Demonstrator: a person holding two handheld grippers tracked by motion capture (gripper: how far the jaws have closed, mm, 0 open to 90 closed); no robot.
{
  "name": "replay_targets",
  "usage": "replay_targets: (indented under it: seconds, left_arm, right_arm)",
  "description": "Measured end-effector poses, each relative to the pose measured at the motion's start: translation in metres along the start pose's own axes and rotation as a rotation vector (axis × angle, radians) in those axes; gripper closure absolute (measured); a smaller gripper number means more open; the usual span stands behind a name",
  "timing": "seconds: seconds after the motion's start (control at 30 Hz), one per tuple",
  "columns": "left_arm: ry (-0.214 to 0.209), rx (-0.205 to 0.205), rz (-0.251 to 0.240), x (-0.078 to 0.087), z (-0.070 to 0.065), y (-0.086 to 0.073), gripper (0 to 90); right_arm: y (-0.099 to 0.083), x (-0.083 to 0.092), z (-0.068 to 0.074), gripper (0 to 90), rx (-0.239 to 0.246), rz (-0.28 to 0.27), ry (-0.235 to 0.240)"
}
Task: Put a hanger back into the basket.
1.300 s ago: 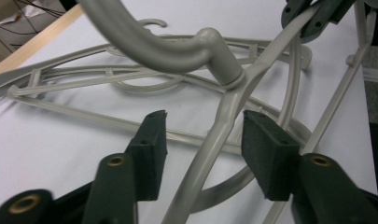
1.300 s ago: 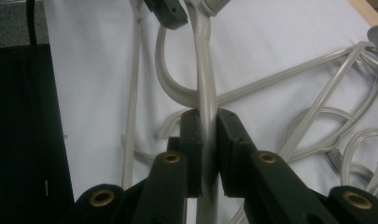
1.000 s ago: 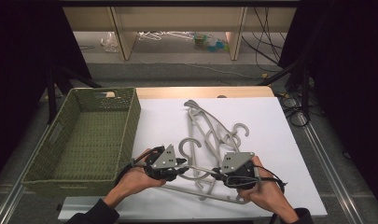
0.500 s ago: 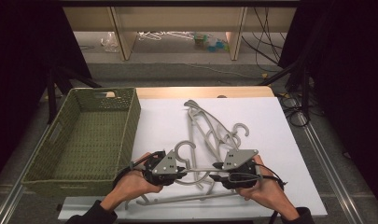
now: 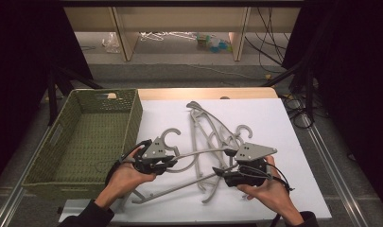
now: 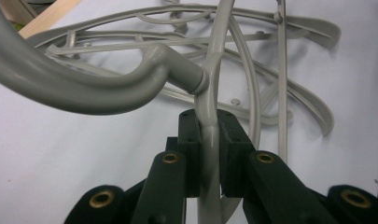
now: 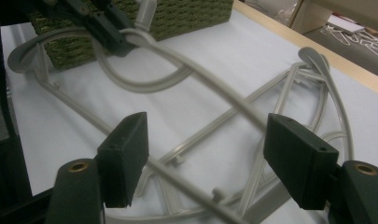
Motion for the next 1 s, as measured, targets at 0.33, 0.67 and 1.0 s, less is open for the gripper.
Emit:
replay_targets:
  seconds: [0.33,0.67,1.0]
  left_arm:
    - [0.050,0.053,-0.047,0.018,0.011,0.022,81.2]
    - [0.087,0.056,-0.111,0.038,0.023,0.072,81.3]
    - [0.122,0.023,-0.099,0.060,0.037,0.107,81.3]
  right_arm:
    - [-0.022,0.001,0.009,28.4,-0.060,0.005,0.013]
    - [-0.033,0.003,0.008,27.4,-0.094,0.014,0.013]
    - [-0.035,0.005,0.007,27.4,-0.096,0.012,0.010]
Point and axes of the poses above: each handheld gripper's, and its own axes: x roughly backward along the jaws, y roughly out of its top, z roughly to its left, the point moved 10 cm from there along -x, roughly forward along the jaws, and after that the axes turned 8 degrees about -z, right-handed, at the moved point
